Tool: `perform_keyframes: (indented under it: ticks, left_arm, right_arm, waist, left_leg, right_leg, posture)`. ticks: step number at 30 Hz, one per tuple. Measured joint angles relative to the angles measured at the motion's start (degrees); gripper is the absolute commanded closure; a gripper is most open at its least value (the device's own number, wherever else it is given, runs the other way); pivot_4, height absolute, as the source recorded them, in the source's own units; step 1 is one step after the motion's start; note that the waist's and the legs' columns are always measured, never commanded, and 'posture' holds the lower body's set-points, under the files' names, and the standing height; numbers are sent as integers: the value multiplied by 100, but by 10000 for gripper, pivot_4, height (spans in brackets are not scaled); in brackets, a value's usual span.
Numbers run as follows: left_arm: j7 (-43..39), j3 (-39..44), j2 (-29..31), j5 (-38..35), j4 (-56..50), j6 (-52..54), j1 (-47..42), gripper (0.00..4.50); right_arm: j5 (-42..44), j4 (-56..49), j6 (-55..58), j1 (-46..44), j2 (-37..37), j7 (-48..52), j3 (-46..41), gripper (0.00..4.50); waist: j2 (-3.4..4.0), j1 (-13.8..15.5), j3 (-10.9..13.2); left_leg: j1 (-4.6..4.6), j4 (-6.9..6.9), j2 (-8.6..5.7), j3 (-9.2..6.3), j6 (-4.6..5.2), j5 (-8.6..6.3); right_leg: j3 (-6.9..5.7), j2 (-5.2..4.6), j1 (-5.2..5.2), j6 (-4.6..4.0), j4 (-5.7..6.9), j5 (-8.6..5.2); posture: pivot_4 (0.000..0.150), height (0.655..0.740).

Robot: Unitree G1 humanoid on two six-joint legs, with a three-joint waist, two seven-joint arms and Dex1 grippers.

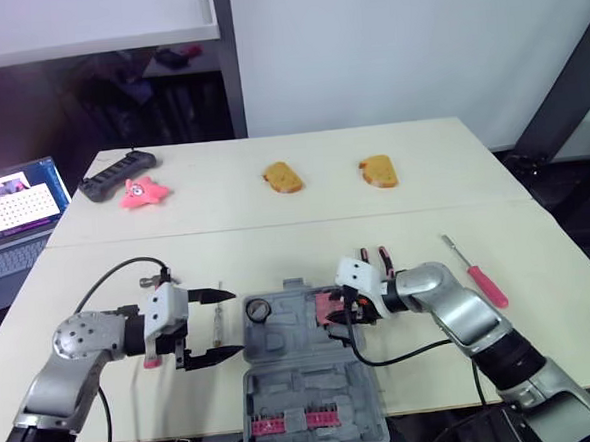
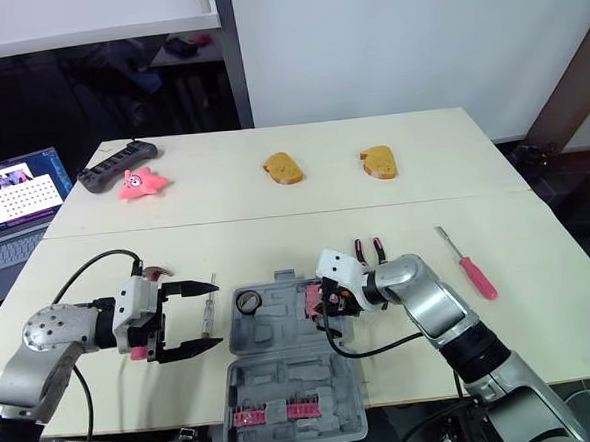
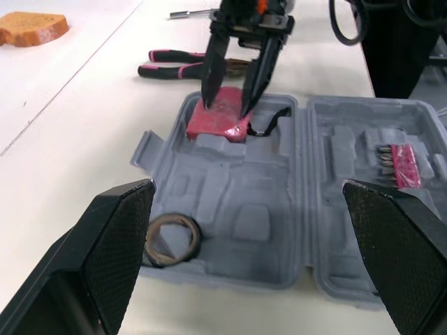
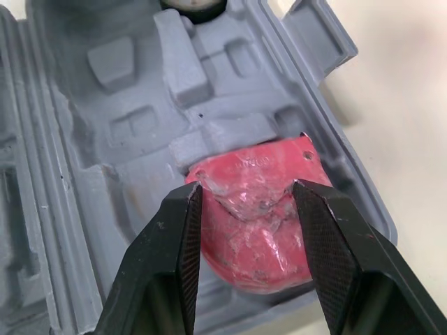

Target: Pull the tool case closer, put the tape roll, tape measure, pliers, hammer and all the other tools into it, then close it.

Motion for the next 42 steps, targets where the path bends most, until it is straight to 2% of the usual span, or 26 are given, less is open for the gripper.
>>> perform_keyframes:
  ticks: [16,24,32,37,42]
  left_arm:
    - [12,-4,0,2,0,48,-7,0]
    - [20,-3,7,2,-23,48,0,0]
    - [13,2,99,1,-22,48,-1,0]
    - [2,4,118,1,-22,59,-14,0]
    - [-6,4,123,1,-12,66,-70,0]
  right_arm:
    - [148,230,32,-13,-137,13,-56,23393]
    - [132,231,451,-129,-136,-114,112,23393]
    - [43,234,694,-141,-140,-138,245,23393]
    - [35,349,697,-140,-70,-263,253,23393]
    - [5,376,538,-138,-43,-360,299,23393]
  waist:
    - [8,-3,61]
    - [-54,25,13]
    - [-82,113,-71]
    - [-87,165,-73]
    - [-86,165,-73]
  left_leg:
    - [2,1,0,1,-1,0]
    - [24,0,0,-5,2,-3]
    - [50,-2,-3,-11,9,-14]
    - [118,-8,4,-11,-18,-47]
    - [117,-9,4,-13,-18,-51]
  right_leg:
    - [1,0,4,-2,-7,1]
    - [-2,0,14,-16,-18,-12]
    - [-5,-3,44,-7,-29,-24]
    - [-3,-1,113,-5,-28,-80]
    - [-3,0,109,0,-28,-88]
  posture:
    - [1500,7219]
    - [1500,7219]
    - [1500,7219]
    - [1500,7219]
    - [1500,7219]
